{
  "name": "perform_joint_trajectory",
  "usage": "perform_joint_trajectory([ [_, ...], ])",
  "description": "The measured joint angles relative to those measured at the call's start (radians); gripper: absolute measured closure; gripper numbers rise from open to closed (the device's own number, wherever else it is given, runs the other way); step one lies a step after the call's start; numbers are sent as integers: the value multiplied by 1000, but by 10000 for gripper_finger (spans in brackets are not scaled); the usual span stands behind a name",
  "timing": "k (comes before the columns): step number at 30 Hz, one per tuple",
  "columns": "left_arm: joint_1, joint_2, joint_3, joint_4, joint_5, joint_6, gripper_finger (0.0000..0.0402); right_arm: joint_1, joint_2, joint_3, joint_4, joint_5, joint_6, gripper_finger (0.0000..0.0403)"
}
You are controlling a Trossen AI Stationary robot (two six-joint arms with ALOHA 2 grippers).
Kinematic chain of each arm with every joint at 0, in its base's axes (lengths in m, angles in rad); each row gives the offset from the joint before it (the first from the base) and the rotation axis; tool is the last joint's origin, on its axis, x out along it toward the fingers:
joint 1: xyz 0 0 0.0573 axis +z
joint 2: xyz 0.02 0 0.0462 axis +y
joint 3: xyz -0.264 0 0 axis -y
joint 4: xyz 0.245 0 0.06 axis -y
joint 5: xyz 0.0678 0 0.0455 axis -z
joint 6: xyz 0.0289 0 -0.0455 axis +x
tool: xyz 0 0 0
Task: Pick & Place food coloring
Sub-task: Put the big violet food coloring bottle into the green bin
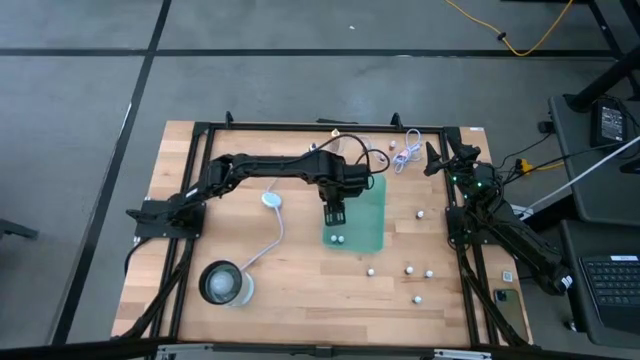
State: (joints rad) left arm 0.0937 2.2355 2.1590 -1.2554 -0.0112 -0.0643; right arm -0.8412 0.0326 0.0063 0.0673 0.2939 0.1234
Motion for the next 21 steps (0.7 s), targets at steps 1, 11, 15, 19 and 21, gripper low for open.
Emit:
perform_joint_trajectory([
  [1, 0, -11, 0, -4, -4, 0, 230, 0, 0, 0, 0, 0, 0, 19],
  [11, 24, -121, 0, 15, -43, -26, 203, 0, 0, 0, 0, 0, 0, 19],
  [15, 45, -155, 0, 21, -89, -37, 162, 0, 0, 0, 0, 0, 0, 19],
  [19, 76, -199, -14, 23, -151, -83, 125, 0, 0, 0, 0, 0, 0, 19],
  [21, 96, -227, -47, 33, -188, -95, 113, 0, 0, 0, 0, 0, 0, 19],
])
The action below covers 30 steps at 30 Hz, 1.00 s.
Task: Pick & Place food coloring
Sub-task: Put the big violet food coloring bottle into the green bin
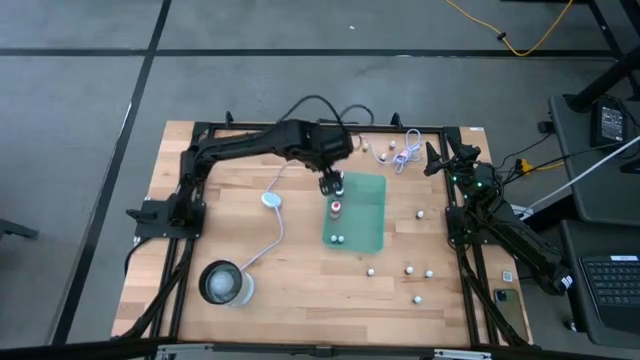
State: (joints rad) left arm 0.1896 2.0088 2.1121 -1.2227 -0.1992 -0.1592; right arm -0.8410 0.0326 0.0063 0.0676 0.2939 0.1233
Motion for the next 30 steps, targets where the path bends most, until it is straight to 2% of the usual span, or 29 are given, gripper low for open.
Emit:
perform_joint_trajectory([
  [7, 76, -136, -188, 83, -27, -14, 105, 0, 0, 0, 0, 0, 0, 19],
  [13, 156, -204, -323, 196, -27, -40, 107, 0, 0, 0, 0, 0, 0, 19],
  [22, 268, -181, -381, 289, -5, -67, 108, 0, 0, 0, 0, 0, 0, 19],
  [30, 294, -108, -381, 337, 74, -67, 108, 0, 0, 0, 0, 0, 0, 19],
])
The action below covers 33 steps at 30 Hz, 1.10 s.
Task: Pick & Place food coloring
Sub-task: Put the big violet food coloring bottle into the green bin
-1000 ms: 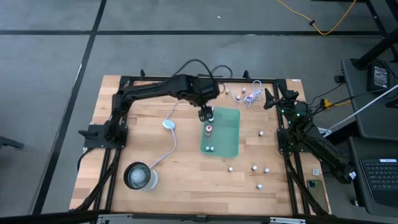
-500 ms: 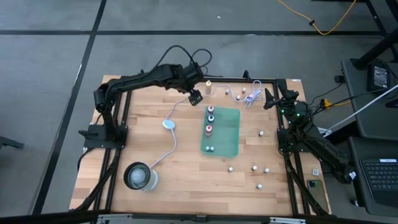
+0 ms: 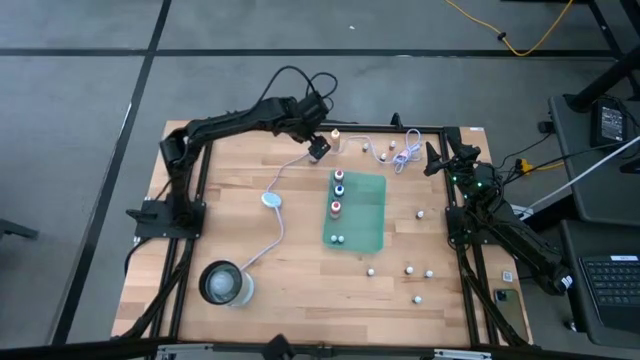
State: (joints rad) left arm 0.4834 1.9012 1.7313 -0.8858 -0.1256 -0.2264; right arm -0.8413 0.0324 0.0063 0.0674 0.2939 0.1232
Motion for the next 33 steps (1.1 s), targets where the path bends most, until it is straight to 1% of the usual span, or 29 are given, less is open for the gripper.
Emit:
perform_joint_trajectory([
  [7, 8, 63, 0, 0, 2, 0, 108, 0, 0, 0, 0, 0, 0, 19],
  [10, 8, 93, 0, 0, 23, 1, 108, 0, 0, 0, 0, 0, 0, 19],
  [18, 8, 155, 0, 10, 35, 8, 108, 0, 0, 0, 0, 0, 0, 19],
  [22, 8, 175, 0, 14, 40, 38, 108, 0, 0, 0, 0, 0, 0, 19],
  [27, 8, 178, 1, 29, 22, 57, 108, 0, 0, 0, 0, 0, 0, 19],
  [30, 9, 178, 1, 31, 8, 57, 115, 0, 0, 0, 0, 0, 0, 19],
  [33, 11, 178, 1, 30, -4, 57, 133, 0, 0, 0, 0, 0, 0, 19],
])
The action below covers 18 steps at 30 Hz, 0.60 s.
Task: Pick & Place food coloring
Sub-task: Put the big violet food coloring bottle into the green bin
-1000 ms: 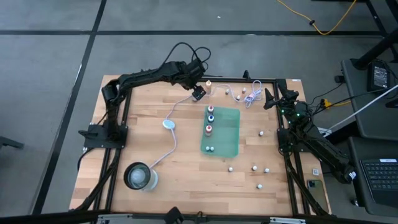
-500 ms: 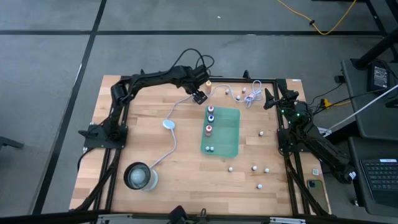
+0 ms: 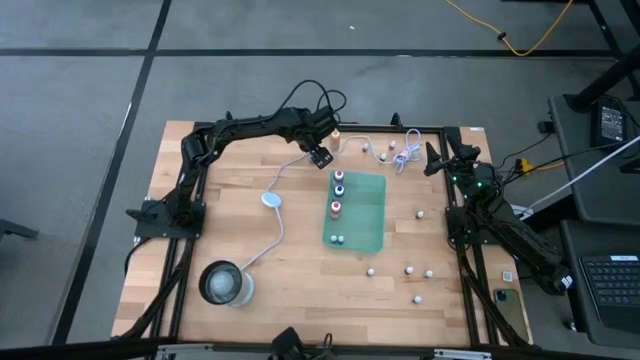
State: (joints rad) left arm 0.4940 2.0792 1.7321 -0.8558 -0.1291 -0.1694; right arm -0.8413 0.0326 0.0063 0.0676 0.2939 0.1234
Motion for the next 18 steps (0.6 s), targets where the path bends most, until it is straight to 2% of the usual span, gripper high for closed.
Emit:
perform_joint_trajectory([
  [5, 0, 0, 0, 0, -18, 0, 181, 0, 0, 0, 0, 0, 0, 19],
  [13, 0, -1, 0, -3, -26, 15, 280, 0, 0, 0, 0, 0, 0, 19],
  [18, -2, -6, 1, -25, -9, 18, 288, 0, 0, 0, 0, 0, 0, 19],
])
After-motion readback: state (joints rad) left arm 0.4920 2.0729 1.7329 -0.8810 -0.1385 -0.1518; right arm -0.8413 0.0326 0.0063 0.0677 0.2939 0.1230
